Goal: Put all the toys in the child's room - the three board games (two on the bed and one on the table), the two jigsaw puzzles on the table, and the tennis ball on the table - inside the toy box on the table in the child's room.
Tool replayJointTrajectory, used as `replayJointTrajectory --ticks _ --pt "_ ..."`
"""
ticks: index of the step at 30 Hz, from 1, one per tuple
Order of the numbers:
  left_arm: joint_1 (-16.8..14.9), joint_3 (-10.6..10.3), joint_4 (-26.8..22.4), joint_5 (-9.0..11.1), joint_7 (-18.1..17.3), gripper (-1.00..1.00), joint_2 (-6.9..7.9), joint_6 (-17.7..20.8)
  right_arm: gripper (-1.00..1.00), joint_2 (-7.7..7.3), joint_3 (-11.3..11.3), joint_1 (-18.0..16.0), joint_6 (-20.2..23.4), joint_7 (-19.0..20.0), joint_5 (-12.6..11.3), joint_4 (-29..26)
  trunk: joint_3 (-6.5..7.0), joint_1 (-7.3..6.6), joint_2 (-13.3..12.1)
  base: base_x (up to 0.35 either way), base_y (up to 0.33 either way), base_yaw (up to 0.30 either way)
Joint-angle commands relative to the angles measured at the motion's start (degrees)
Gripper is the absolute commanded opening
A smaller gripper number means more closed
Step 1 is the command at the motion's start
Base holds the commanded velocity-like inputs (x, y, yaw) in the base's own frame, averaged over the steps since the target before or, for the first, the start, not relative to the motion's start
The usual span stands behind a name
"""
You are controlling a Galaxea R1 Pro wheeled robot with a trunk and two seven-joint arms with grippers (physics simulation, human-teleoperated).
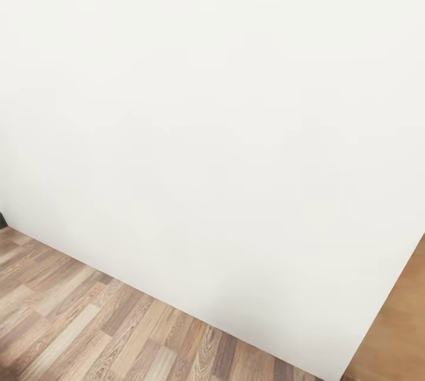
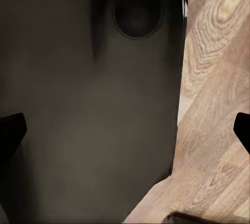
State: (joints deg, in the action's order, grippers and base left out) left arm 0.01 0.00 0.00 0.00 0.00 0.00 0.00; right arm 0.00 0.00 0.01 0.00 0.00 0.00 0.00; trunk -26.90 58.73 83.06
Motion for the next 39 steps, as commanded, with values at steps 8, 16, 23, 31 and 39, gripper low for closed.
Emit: replayJointTrajectory --ticks 8,16,23,31,39 --pt "0.84 0.05 -0.17 0.35 0.07 1.0 0.24 -0.07 1.0 0.79 -0.03 -0.97 0.05 0.82 -0.06 -0.53 -0.03 0.0 0.01 0.0 0.0 0.0" --pt "0.84 0.05 -0.17 0.35 0.07 1.0 0.24 -0.07 1.0 0.79 -0.03 -0.97 0.05 0.82 -0.06 -0.53 -0.03 0.0 0.01 0.0 0.0 0.0" --pt "0.84 0.05 -0.17 0.35 0.07 1.0 0.24 -0.07 1.0 0.79 -0.03 -0.97 0.05 0.82 -0.06 -0.53 -0.03 0.0 0.01 0.0 0.0 0.0" --pt "0.41 0.13 -2.11 0.77 0.47 1.0 -0.26 -1.07 1.0 -1.04 0.2 -2.96 0.1 0.86 0.06 -2.49 -0.03 0.0 0.01 0.0 0.0 0.003" --pt "-0.07 0.14 -12.6 0.87 0.06 1.0 -1.27 -1.55 1.0 -2.75 0.3 -6.88 -4.98 0.79 4.41 -10.79 -0.37 0.0 0.01 -0.001 0.0 0.135"
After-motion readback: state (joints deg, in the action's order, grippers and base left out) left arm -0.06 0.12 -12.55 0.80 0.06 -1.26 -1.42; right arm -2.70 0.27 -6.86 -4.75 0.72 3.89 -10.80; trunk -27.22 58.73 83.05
